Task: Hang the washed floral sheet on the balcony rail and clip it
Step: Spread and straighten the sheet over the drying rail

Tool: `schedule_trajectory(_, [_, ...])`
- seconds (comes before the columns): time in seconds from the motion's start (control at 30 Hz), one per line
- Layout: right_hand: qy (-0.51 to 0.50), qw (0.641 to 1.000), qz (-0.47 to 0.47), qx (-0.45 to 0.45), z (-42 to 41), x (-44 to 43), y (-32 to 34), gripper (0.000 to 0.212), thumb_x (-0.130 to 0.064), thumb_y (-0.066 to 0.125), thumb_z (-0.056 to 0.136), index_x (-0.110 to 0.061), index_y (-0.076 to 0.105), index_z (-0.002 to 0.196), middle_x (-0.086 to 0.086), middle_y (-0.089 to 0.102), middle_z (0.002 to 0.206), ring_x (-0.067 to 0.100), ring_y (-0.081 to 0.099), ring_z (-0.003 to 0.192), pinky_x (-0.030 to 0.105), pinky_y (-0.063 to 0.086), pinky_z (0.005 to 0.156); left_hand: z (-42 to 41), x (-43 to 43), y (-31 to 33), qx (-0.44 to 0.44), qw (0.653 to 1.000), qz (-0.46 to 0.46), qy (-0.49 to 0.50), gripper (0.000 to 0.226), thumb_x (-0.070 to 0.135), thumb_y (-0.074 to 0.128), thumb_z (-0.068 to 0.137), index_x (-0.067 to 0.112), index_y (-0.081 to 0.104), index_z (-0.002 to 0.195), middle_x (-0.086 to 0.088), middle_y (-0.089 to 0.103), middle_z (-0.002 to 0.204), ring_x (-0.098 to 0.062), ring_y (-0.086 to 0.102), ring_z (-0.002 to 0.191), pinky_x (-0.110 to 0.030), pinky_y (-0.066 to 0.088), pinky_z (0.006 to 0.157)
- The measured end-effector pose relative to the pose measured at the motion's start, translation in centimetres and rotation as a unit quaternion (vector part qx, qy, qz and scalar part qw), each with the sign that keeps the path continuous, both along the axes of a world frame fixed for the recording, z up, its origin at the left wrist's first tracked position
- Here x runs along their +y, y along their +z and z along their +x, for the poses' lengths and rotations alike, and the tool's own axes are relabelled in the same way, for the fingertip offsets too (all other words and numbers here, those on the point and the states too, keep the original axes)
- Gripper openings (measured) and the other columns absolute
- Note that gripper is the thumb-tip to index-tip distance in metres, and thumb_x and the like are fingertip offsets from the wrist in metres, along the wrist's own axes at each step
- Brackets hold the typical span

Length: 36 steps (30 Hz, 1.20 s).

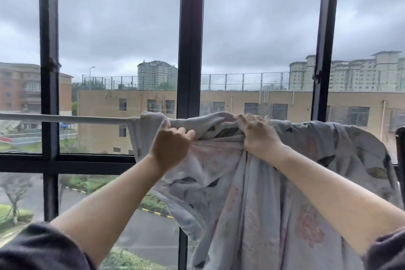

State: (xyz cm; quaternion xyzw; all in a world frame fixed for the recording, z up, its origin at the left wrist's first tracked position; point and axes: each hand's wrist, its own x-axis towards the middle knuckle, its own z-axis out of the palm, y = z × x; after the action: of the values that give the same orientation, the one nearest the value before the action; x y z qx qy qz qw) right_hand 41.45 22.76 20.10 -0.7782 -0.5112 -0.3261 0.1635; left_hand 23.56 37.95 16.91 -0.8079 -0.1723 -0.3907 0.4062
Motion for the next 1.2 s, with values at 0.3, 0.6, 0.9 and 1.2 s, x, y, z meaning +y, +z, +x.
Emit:
schedule_trajectory(0.3, [0.044,0.995,0.081,0.03,2.5,-1.7,2.4,0.027,-0.006,0.045,0.078,-0.014,0.06,0.1,0.016,0.069,0.098,0.034,0.063,0.09,0.042,0.052,0.076,-4.7,2.5,4.7,-0.1,0.986,-0.085,0.099,0.023,0.007,0.039,0.085,0.007,0.062,0.082,-0.01,0.067,0.073,-0.025,0.06,0.067,-0.042,0.036,0.086])
schedule_trajectory(0.6, [0.011,0.989,0.126,0.076,2.4,-1.5,4.2,0.027,-0.008,0.038,0.089,-0.006,0.061,0.103,0.021,0.068,0.098,0.036,0.064,0.093,0.04,0.052,0.08,-0.9,-0.4,3.9,-0.074,0.993,-0.086,-0.018,0.01,0.003,0.067,0.076,0.011,0.063,0.071,-0.004,0.062,0.052,-0.019,0.059,0.043,-0.038,0.052,0.067])
schedule_trajectory(0.9, [-0.031,0.975,0.171,0.141,4.0,-4.1,4.7,0.027,-0.008,0.036,0.093,-0.003,0.06,0.104,0.018,0.063,0.095,0.033,0.059,0.094,0.03,0.037,0.072,-4.8,4.5,6.9,-0.181,0.932,-0.248,0.195,0.017,0.014,0.048,0.085,0.011,0.06,0.096,-0.011,0.066,0.091,-0.028,0.059,0.092,-0.044,0.028,0.1])
schedule_trajectory(1.2, [-0.015,0.988,0.149,0.042,1.7,-1.7,3.7,0.025,-0.013,0.04,0.091,-0.008,0.058,0.106,0.023,0.066,0.097,0.039,0.06,0.092,0.037,0.042,0.07,3.4,-1.6,3.0,0.004,0.992,-0.125,-0.017,0.041,0.037,0.063,0.083,0.019,0.053,0.119,-0.005,0.052,0.115,-0.025,0.051,0.105,-0.041,0.037,0.09])
